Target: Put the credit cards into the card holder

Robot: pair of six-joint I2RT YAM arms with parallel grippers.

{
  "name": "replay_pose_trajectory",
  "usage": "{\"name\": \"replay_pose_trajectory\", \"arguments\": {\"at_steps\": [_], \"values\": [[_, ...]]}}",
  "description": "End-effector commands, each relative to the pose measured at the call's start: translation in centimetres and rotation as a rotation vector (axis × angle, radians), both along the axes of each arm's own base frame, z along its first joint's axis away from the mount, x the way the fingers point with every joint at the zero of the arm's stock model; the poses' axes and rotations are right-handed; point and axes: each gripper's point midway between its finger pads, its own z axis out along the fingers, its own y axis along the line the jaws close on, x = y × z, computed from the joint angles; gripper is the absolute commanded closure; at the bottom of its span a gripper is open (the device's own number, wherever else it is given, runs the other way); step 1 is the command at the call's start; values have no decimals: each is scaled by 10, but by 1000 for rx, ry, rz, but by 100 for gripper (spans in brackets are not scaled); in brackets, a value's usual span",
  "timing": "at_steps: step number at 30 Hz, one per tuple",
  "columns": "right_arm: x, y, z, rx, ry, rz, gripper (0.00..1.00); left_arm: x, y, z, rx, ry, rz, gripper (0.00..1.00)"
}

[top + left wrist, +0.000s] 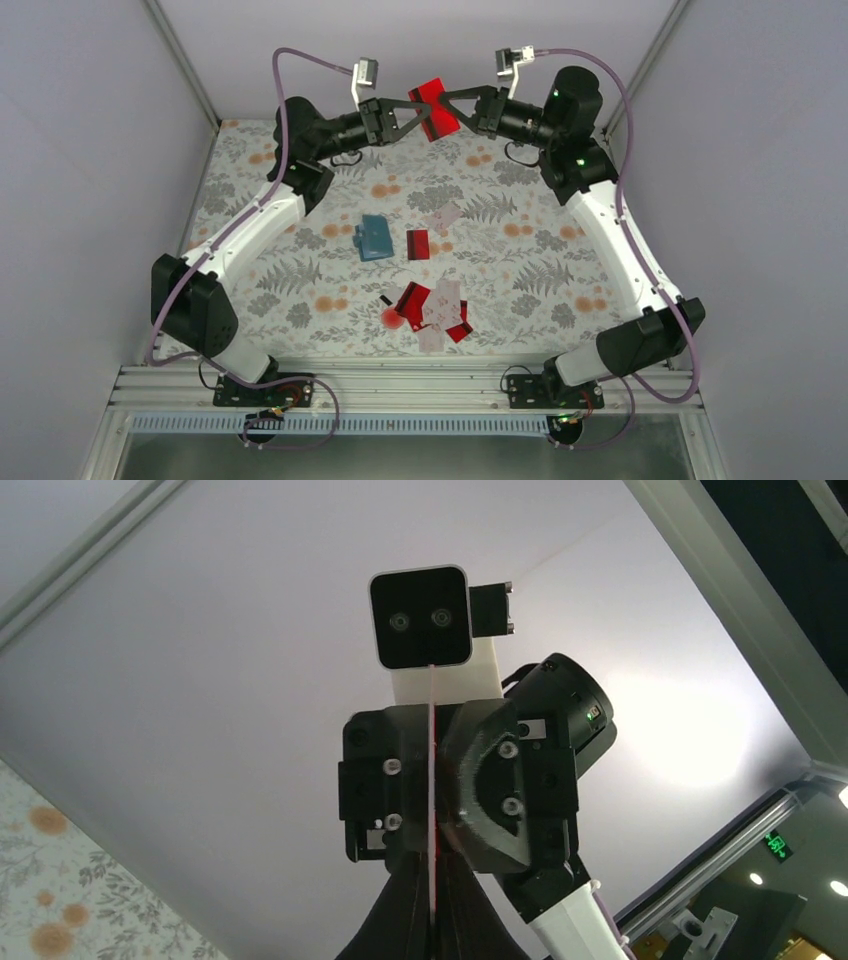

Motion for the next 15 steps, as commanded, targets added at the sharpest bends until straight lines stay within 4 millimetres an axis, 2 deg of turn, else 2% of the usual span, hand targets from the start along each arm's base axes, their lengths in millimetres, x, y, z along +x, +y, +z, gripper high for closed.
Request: {"name": "replay_pose_trajectory", "arguments": {"at_steps": [1,2,4,5,6,7,10,13,15], "values": [[-12,-4,7,-33,-54,-24,88,1,6,4,-6,-5,29,98],[-9,-5,4,-64,-59,-39,69,5,8,-1,21,6,49,98],[0,-7,-13,-156,-40,-68,22,12,19,-13,95,28,101,98],[5,-8,-23,-208,-30,-86,9,15,27,-19,146,47,141,98],[10,-9,-34,-255,-15,-98,4,22,36,-40,233,108,196,98],[14,-10,-48,-295,10,-110,2,27,48,-52,301,121,255,98],[21,-9,-89,-399,83,-132,1,40,92,-106,538,217,427,98],[22,9,-128,-534,125,-141,1,43,137,-166,793,295,569,98],[18,26,-154,-642,140,-142,1,40,160,-200,926,341,625,98]]}}
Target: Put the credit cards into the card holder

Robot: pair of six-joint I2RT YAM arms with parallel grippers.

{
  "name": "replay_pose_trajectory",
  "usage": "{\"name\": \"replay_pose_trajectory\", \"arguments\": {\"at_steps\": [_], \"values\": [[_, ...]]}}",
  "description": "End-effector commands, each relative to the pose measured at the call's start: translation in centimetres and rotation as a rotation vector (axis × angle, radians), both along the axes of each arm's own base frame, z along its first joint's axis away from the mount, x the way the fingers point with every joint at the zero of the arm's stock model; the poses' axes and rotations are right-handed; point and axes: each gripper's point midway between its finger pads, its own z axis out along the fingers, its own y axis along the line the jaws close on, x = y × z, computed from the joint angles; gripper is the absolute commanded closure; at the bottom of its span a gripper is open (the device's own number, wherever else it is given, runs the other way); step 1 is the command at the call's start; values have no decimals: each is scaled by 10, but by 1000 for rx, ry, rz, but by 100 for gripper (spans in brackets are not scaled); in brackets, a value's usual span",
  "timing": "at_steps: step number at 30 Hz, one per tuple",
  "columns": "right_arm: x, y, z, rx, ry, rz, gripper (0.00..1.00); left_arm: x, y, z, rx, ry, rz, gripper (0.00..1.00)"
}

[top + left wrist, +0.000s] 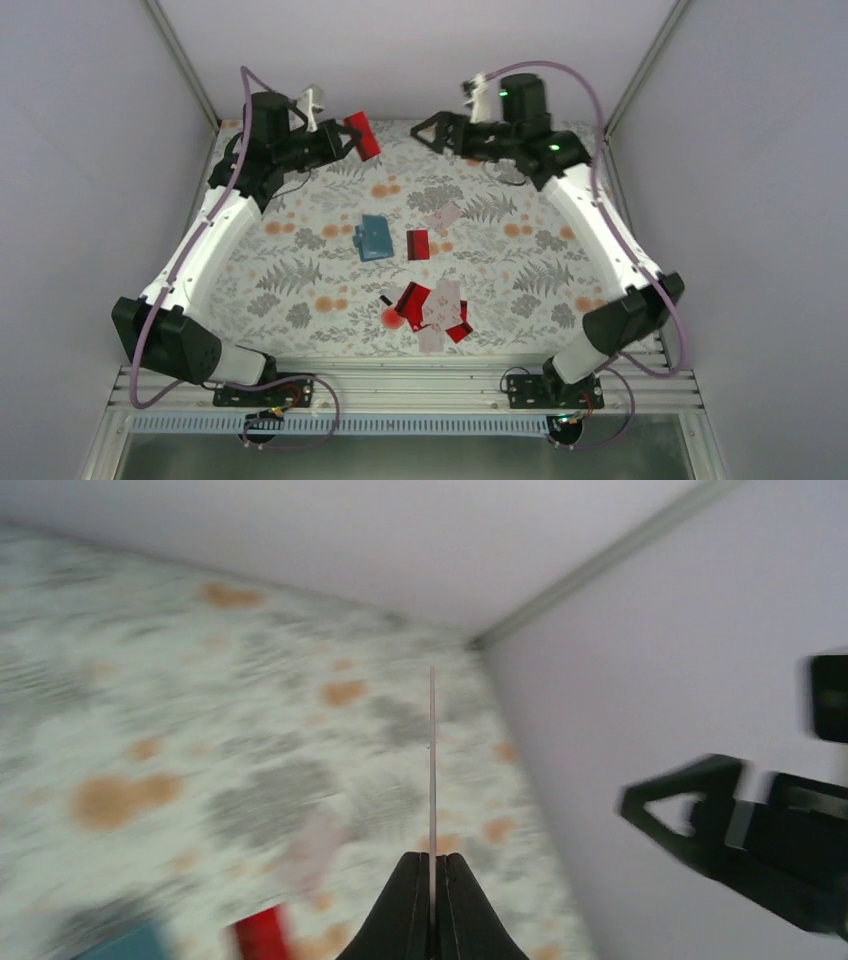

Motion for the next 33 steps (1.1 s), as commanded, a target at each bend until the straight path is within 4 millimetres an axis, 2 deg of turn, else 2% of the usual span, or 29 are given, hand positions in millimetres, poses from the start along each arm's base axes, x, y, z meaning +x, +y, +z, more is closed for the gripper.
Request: {"name": "replay_pose_trajectory", "arguments": {"at_steps": [1,3,5,8,12,17,24,27,33], "values": [[-4,30,-91,-331,107,-13,1,-19,68,-117,445,246,161,98],[-4,48,-131,-472,138,-4,1,-23,83,-144,504,309,187,98],[-14,66,-167,-609,154,29,1,-27,95,-166,531,364,204,98],[-23,83,-214,-772,168,75,1,-32,109,-186,551,421,223,98],[-34,103,-257,-911,177,135,1,-37,128,-207,577,482,249,98],[-37,113,-305,-1033,218,163,1,-45,142,-224,575,516,257,98],[-24,111,-336,-1109,221,127,8,-53,141,-232,543,524,229,98],[-18,115,-342,-1106,214,115,9,-53,140,-231,535,521,220,98],[-9,124,-352,-1073,216,107,19,-51,136,-228,527,506,197,98]]}}
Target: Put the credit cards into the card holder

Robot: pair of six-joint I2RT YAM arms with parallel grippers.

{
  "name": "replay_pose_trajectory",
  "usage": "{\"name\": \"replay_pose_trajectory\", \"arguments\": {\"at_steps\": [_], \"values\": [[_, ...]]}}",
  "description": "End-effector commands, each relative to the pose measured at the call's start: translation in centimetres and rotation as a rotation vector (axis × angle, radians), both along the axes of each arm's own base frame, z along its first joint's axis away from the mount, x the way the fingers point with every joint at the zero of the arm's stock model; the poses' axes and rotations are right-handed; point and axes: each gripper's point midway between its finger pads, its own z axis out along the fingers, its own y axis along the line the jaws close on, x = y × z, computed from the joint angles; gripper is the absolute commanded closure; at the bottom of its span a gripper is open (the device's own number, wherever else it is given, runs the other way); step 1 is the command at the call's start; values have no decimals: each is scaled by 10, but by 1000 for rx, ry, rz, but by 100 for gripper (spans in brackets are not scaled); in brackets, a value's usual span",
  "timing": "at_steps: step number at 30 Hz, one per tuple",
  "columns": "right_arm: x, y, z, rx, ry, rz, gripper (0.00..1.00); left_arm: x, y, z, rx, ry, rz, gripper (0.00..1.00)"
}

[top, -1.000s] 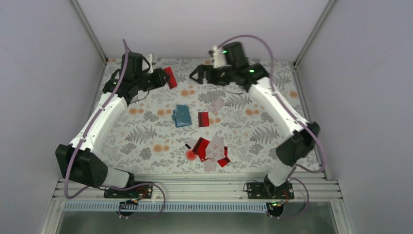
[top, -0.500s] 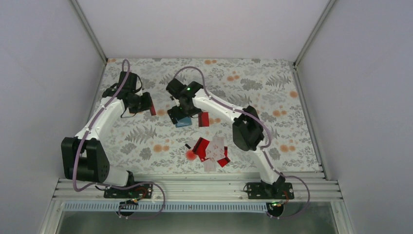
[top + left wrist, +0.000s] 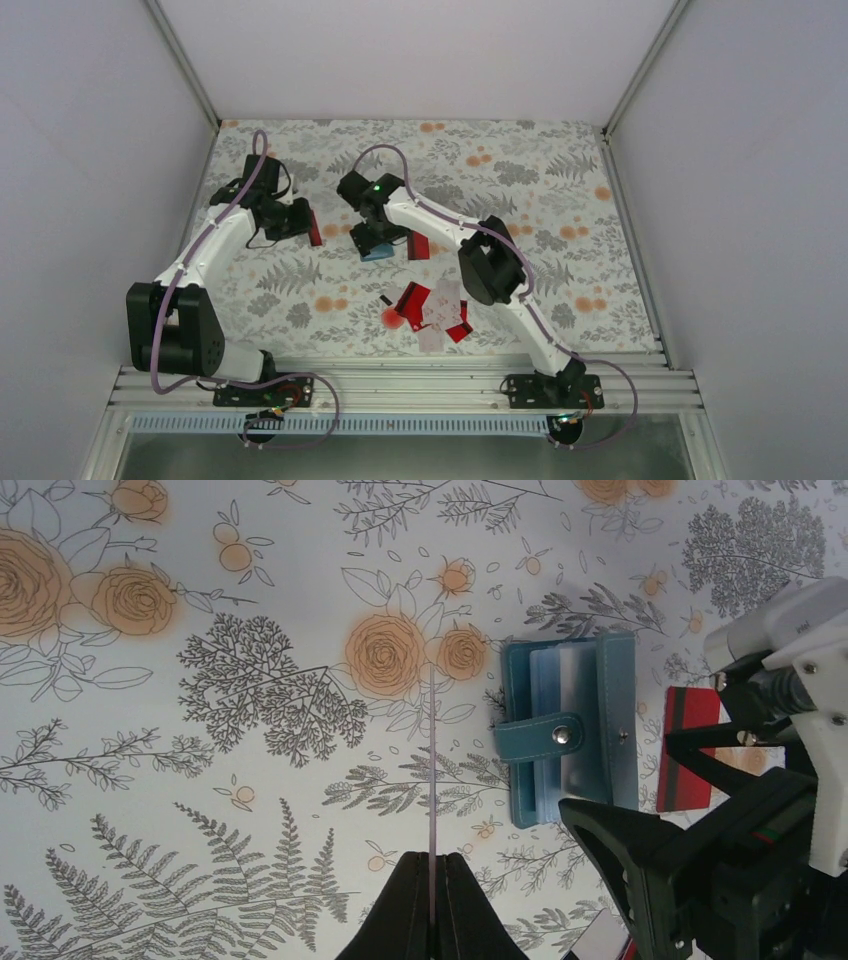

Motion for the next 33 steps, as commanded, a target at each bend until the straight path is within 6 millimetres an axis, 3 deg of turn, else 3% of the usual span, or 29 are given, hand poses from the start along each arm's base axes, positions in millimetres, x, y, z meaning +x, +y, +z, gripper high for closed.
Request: {"name": "replay_pose_trajectory", "arguments": {"at_steps": [1,7,14,20,24,28,33], "values": [[16,6,0,17,-43,-12,22,4,-3,13,-22,-51,-29,97],[21,2,-14,6,-31,-25,33,1,-8,13,-52,-53,-43,98],[13,7,-23,38,10,-10,24,4,-12,17,-77,-70,-47,98],[9,1,-35,21,24,-5,34,4,-14,17,-93,-75,-50,98],[9,-2,-38,16,33,-10,48,3,-18,15,-107,-80,-66,98],[12,-6,-31,33,35,-32,55,2,-31,18,-171,-114,-126,98],[18,-5,-5,229,102,-107,62,7,-50,24,-263,-162,-206,98]]}}
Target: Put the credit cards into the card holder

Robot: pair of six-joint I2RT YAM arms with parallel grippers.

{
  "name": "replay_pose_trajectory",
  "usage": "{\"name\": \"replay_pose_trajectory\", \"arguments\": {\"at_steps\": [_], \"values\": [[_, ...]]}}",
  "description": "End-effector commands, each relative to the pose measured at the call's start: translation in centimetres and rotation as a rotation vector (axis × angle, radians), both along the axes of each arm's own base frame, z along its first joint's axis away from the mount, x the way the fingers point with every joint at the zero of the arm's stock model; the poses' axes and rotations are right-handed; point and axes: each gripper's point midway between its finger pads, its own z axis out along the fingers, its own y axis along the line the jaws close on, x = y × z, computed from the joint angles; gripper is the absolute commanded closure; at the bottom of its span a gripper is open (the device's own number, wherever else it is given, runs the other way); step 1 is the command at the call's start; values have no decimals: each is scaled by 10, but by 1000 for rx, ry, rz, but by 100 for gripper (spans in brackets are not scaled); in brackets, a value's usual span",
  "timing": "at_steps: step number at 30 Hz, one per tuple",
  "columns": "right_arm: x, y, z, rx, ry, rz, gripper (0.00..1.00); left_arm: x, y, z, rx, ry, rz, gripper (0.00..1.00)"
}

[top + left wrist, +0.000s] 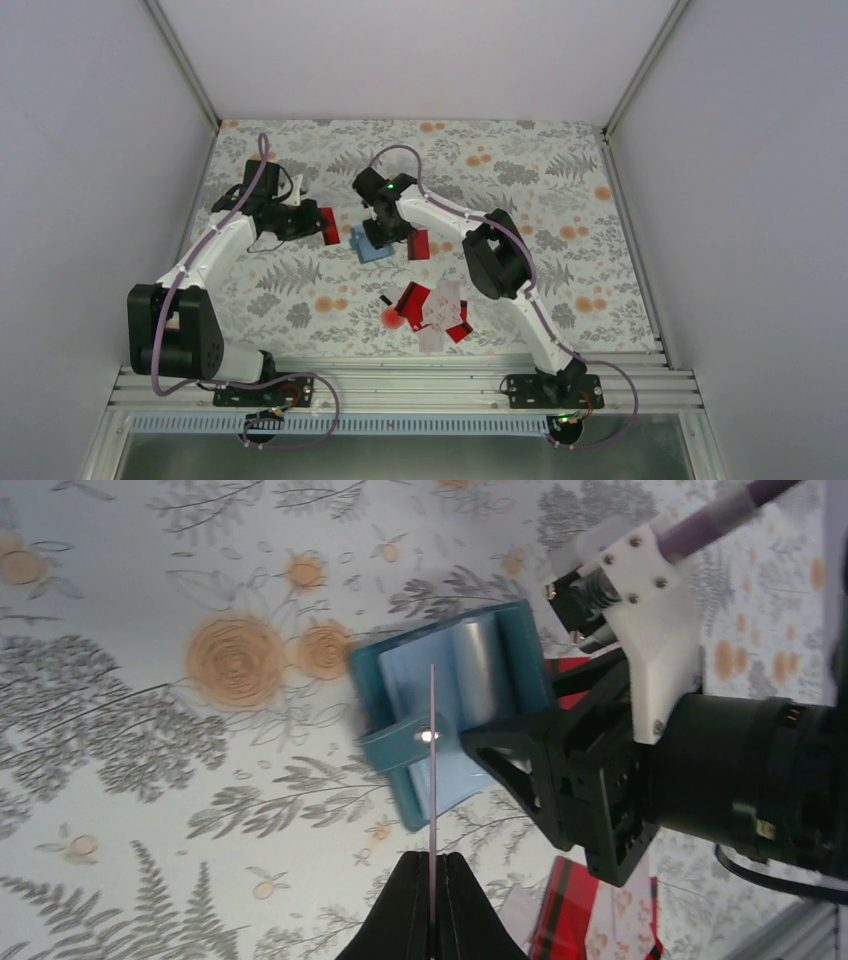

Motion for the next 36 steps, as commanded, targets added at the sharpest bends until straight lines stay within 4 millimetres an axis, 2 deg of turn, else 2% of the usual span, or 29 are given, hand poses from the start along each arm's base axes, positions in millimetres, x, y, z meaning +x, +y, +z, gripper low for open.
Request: {"name": "replay_pose_trajectory", "arguments": {"at_steps": [1,5,8,12,15,18,22,28,32,36], "values": [[0,0,21,199,95,-72,63,10,-21,19,-100,-102,-94,98],[3,-12,28,310,143,-113,64,22,-31,7,-115,-75,-115,98],[3,-19,24,338,174,-123,64,28,-42,-2,-146,-50,-132,98],[-1,-20,19,401,222,-140,64,33,-67,-10,-208,-14,-178,98],[-4,-19,16,441,251,-154,64,35,-77,-19,-235,14,-178,98],[-7,-18,13,476,278,-171,65,38,-77,-38,-219,67,-154,98],[-8,-17,12,509,295,-179,65,41,-84,-50,-223,85,-169,98],[-5,-27,11,529,311,-205,65,41,-89,-80,-165,147,-189,97],[-3,-37,11,510,305,-217,60,40,-85,-95,-77,169,-181,98],[7,-55,14,437,249,-243,48,38,-75,-107,2,186,-170,98]]}}
